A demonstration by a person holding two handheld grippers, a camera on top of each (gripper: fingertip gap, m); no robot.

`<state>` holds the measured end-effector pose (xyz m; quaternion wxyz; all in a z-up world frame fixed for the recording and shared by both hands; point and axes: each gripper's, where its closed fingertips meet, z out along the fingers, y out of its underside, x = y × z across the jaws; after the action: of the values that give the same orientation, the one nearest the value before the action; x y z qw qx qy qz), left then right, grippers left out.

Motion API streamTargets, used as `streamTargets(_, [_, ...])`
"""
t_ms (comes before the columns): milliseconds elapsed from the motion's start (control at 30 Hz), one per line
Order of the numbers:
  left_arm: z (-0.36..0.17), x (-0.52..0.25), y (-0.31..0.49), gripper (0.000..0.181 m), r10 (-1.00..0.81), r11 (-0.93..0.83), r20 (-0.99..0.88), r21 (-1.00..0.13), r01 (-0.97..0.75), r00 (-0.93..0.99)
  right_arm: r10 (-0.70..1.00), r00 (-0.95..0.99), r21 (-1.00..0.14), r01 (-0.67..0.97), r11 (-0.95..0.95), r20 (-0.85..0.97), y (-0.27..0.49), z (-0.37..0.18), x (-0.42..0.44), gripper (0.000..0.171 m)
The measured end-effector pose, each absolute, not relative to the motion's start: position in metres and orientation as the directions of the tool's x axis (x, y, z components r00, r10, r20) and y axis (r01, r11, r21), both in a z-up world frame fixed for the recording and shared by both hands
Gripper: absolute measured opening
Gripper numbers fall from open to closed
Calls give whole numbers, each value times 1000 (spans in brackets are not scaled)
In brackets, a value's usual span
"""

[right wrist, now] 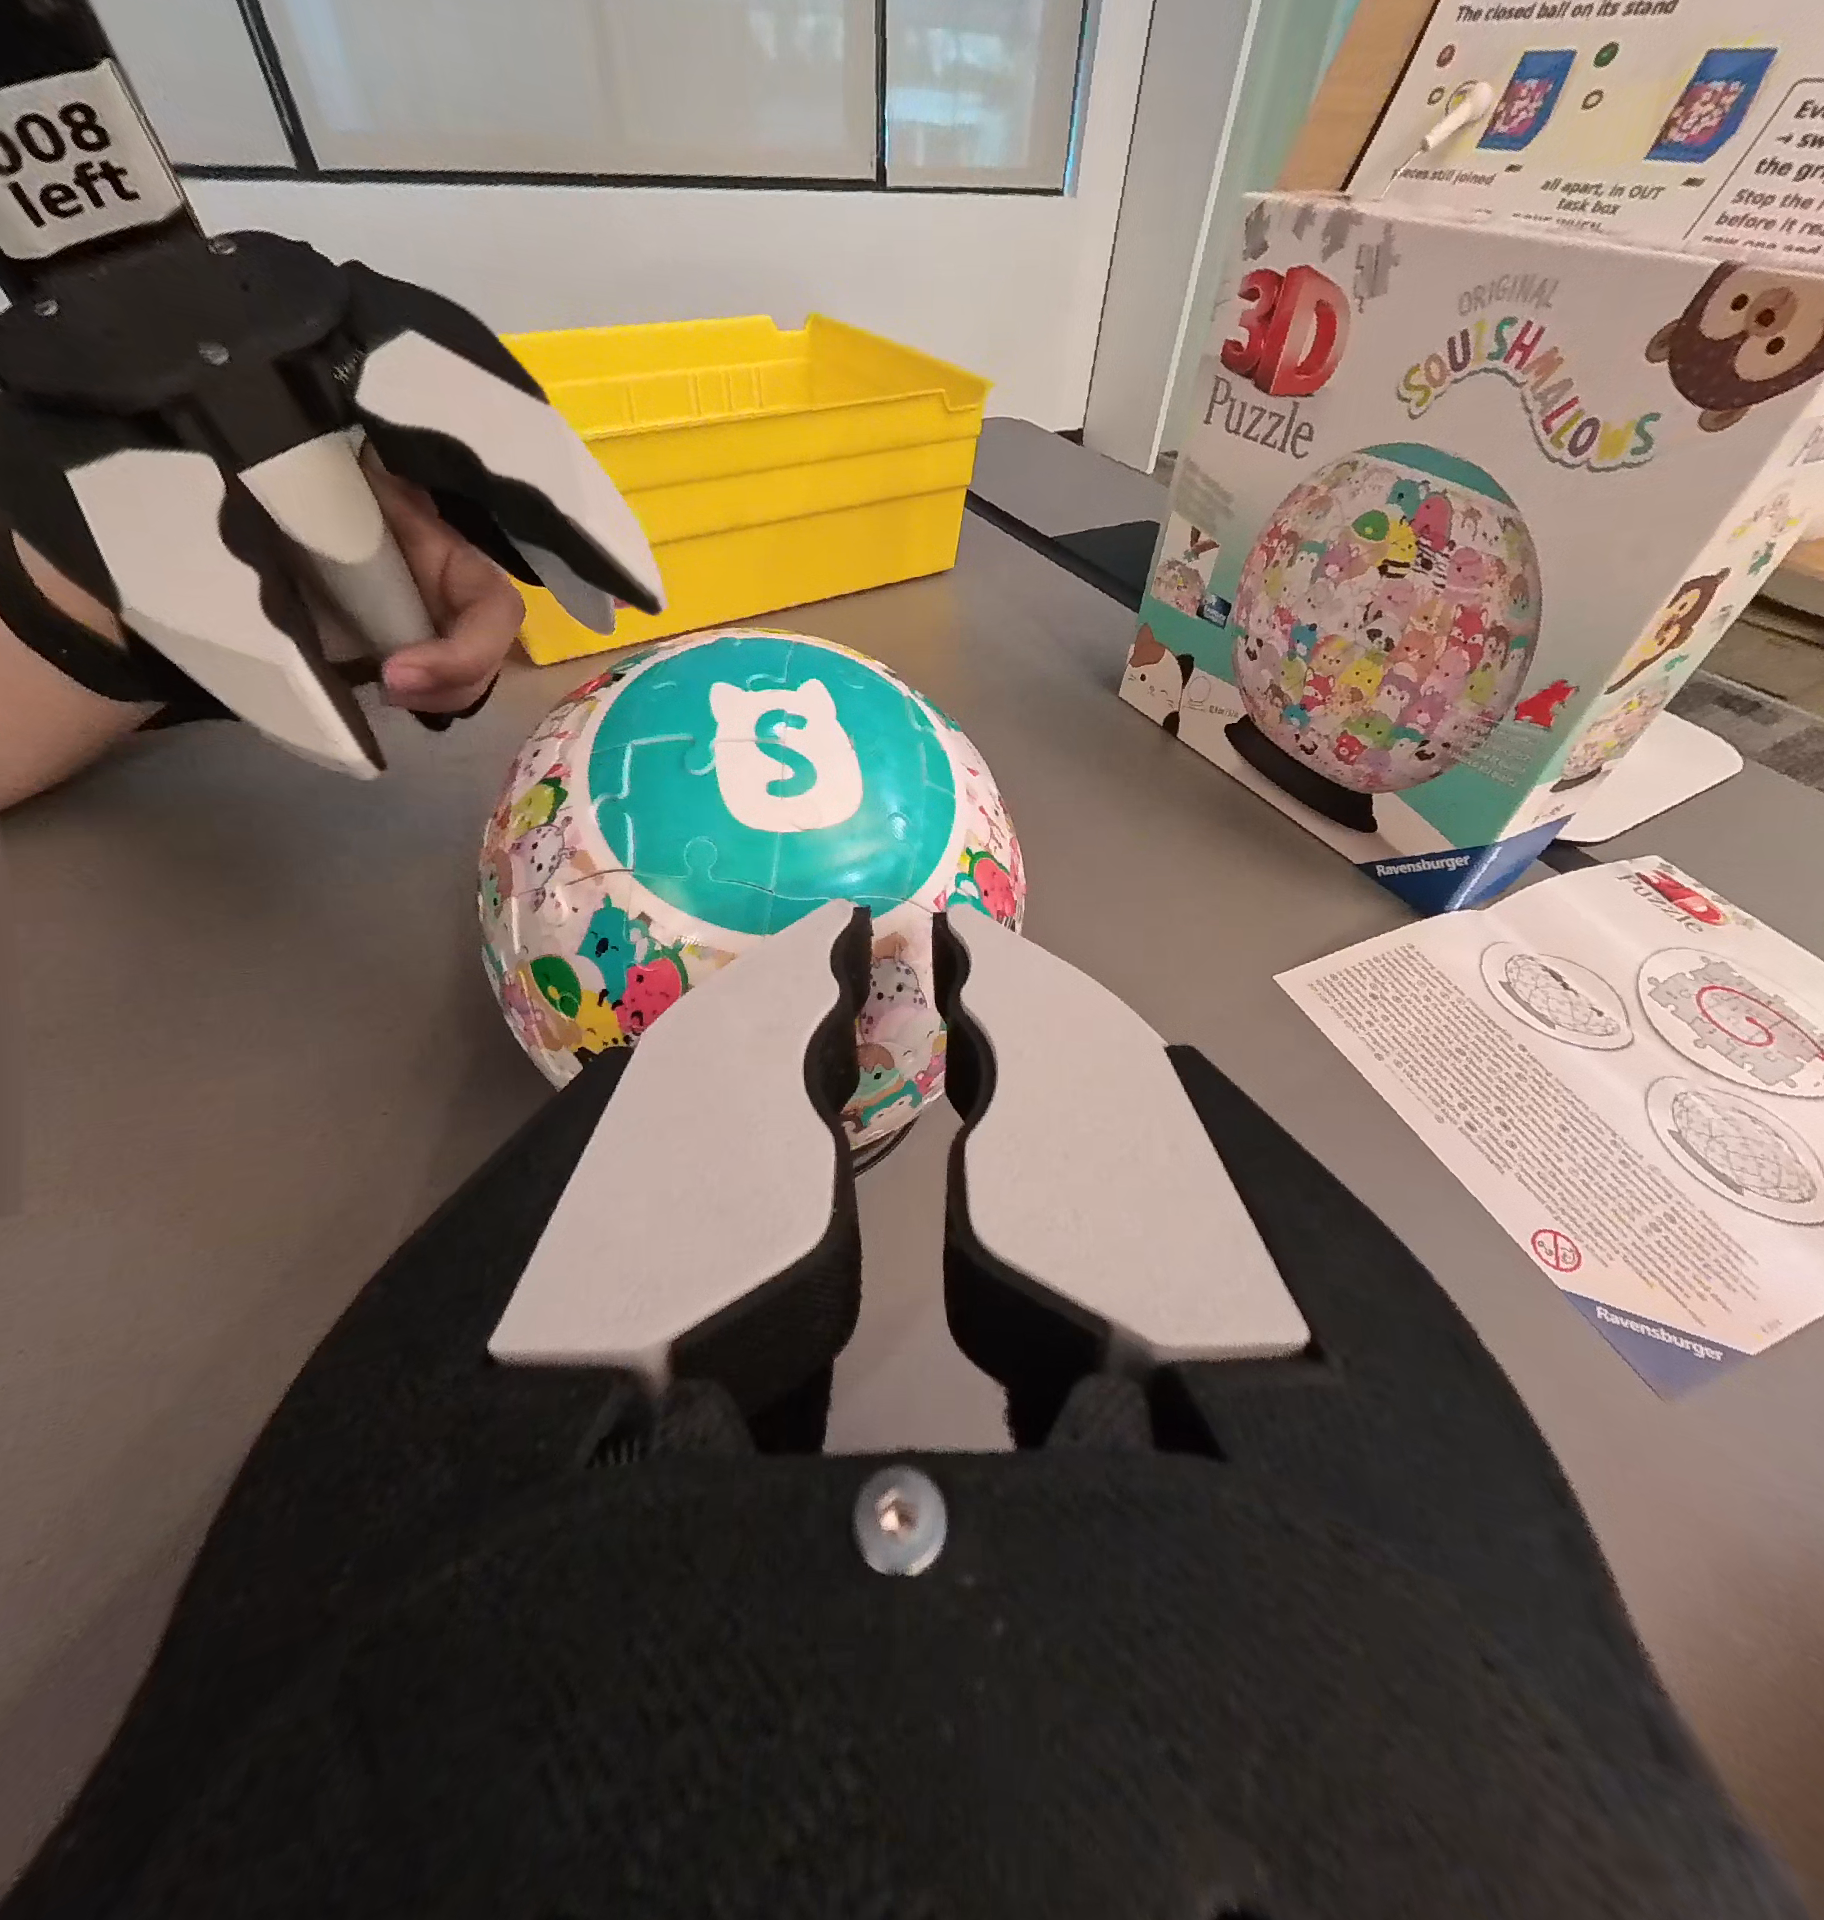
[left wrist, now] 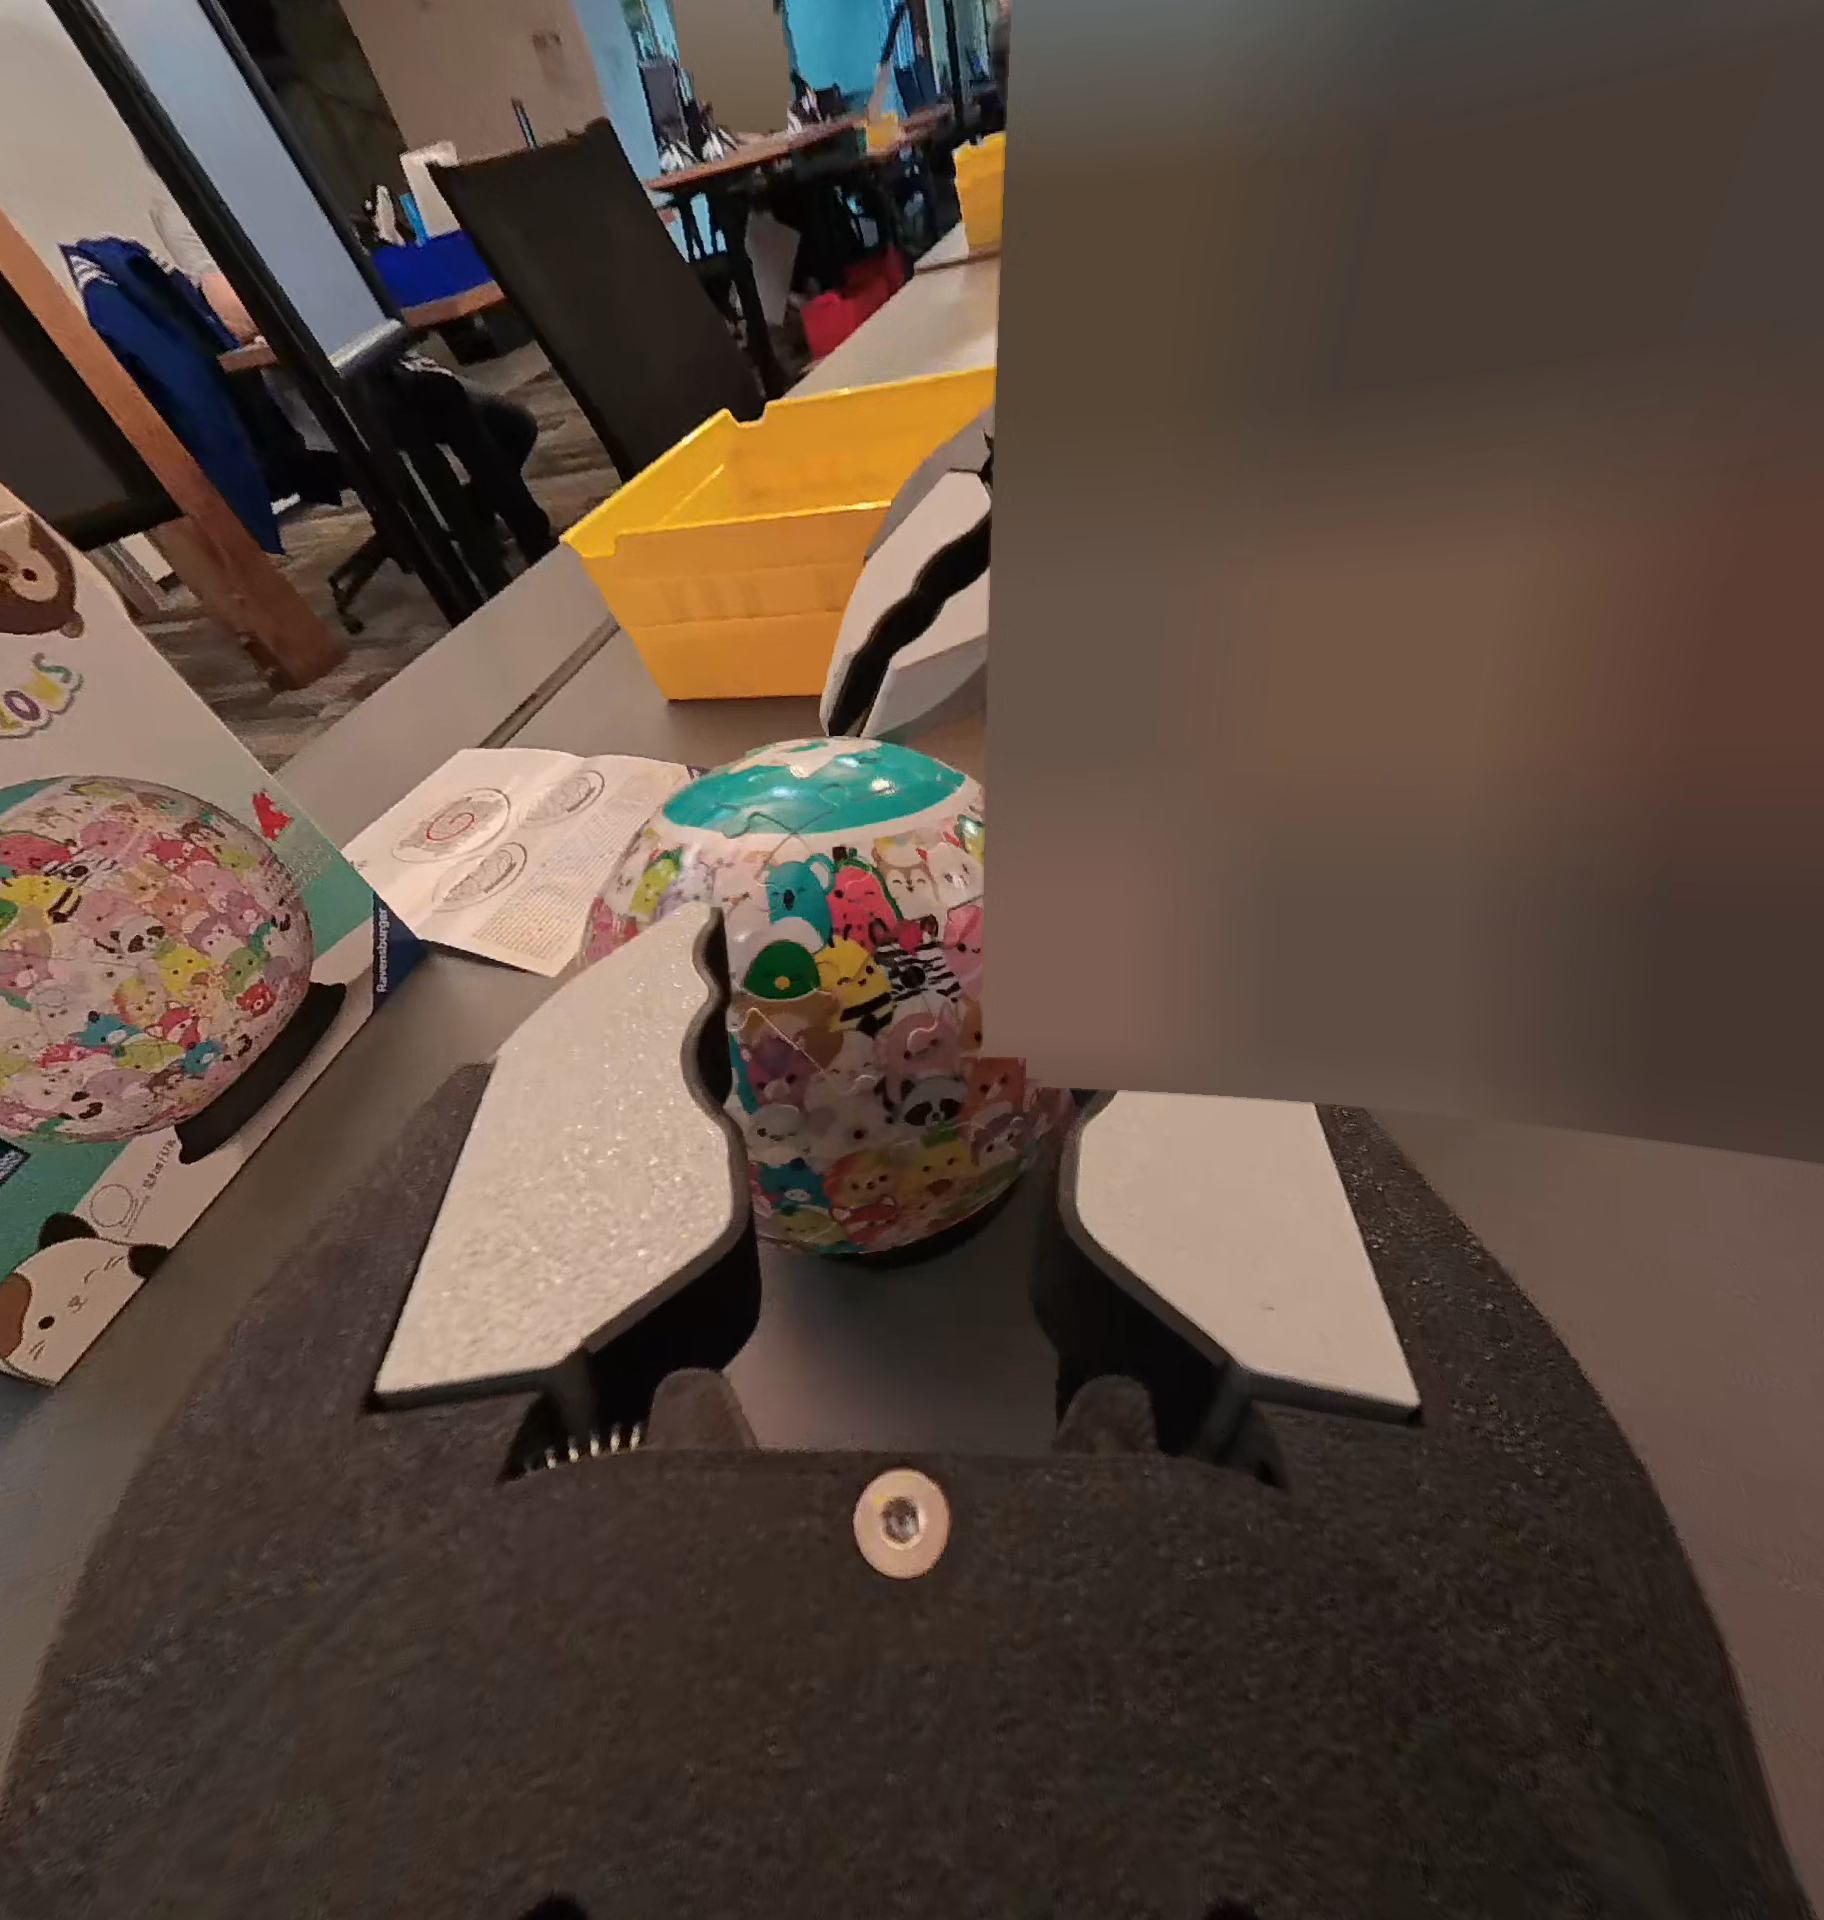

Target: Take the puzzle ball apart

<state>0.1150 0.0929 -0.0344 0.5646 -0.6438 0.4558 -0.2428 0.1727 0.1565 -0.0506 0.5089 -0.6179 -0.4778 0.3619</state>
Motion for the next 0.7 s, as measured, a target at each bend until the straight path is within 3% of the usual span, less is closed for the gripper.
streamTargets(200, [-43,117,93,62,-859,75,-264,-912,-404,438,959,282,-973,230,-34,33,156,-51,173,12])
streamTargets(467, [-33,115,93,60,-863,65,-252,-915,-398,438,957,286,-970,240,-20,52,155,-51,172,11])
streamTargets(533, [-44,119,95,67,-857,79,-294,-886,-457,422,957,285,-970,243,-21,50,155,-51,172,10])
streamTargets(600, [-45,117,97,65,-836,108,-358,-851,-514,417,957,284,-970,244,-21,51,155,-51,172,10])
streamTargets(700, [-39,116,95,59,-849,82,-310,-877,-474,427,957,285,-969,247,-17,56,155,-51,172,10])
